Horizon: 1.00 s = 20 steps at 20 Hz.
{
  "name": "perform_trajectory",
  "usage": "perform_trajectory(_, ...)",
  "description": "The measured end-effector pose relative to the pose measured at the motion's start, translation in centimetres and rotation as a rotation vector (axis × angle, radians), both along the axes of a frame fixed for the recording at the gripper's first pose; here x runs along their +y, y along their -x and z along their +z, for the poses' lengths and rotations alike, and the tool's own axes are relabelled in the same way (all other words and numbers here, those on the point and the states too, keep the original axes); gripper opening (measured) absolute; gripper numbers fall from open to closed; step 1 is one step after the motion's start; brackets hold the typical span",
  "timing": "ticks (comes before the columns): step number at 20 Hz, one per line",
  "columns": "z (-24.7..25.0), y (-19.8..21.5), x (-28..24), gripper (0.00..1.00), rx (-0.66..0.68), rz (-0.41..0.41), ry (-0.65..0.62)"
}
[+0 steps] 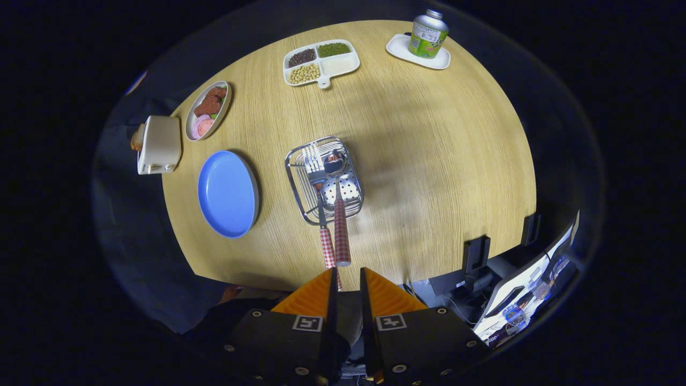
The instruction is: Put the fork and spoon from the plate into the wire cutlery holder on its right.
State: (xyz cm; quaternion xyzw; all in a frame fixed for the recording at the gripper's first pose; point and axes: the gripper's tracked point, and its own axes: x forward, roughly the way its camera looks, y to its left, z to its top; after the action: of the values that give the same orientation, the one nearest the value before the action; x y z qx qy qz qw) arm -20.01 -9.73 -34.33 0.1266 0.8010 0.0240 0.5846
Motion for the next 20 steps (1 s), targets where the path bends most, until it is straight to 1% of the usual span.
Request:
perform_trajectory(1, 0.5, -0.3, 0.1, 0.27, -0.032, -0.003, -0.008)
perform_trajectory(2, 1.0, -0.8, 0.1, 0.30, -0.069, -0.005, -0.013)
perform_trajectory(4, 2.4, -2.1, 0.4, 0.42, -0.154, 0.000, -0.021)
perform_trajectory(7, 4.4, -5.5, 0.5, 0.58, -0.346, 0.010, -0.017)
perform_trajectory(8, 5.2, -6.9, 0.5, 0.62, -0.421, 0.014, -0.012)
perform_trajectory(9, 5.8, -8.0, 0.3, 0.69, -0.488, 0.016, -0.001)
perform_trajectory(12, 8.1, -11.8, 0.1, 0.73, -0.695, 0.007, 0.021)
perform_trajectory(15, 10.7, -15.1, 0.1, 0.81, -0.897, -0.009, 0.037)
perform_trajectory(18, 14.2, -17.3, 0.5, 0.82, -1.093, -0.007, 0.027)
perform_trajectory(20, 16.9, -18.1, 0.5, 0.82, -1.212, -0.022, 0.032)
